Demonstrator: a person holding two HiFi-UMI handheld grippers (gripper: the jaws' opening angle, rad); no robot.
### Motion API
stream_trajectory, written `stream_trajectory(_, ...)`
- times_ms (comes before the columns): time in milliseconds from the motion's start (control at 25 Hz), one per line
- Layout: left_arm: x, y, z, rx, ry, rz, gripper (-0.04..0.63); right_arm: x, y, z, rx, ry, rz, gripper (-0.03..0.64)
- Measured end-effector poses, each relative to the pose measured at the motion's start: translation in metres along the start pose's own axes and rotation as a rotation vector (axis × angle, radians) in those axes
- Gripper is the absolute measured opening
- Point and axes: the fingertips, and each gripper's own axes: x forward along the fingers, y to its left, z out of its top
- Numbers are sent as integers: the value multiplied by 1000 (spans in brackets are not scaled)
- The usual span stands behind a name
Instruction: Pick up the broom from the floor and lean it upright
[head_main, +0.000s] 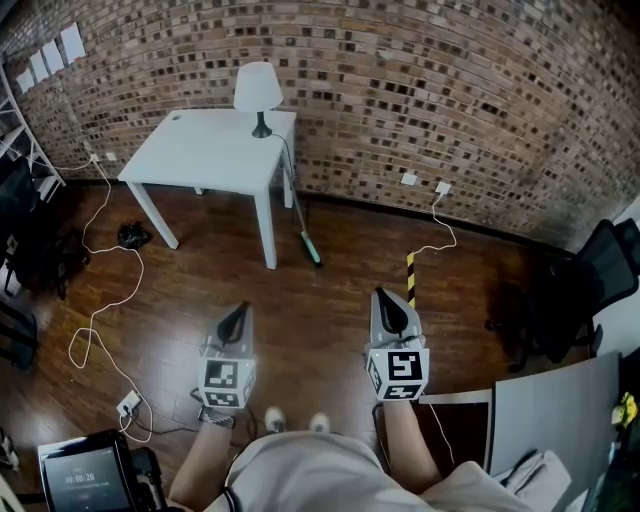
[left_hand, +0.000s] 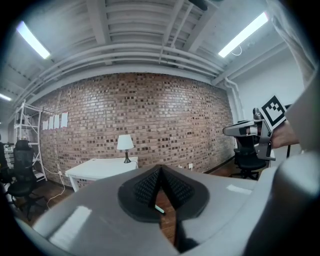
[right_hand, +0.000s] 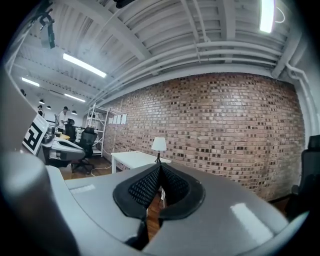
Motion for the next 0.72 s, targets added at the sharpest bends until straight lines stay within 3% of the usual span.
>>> stream_trajectory(720, -6, 5, 1, 3, -6, -17, 0, -3, 13, 3, 3, 3, 2, 11)
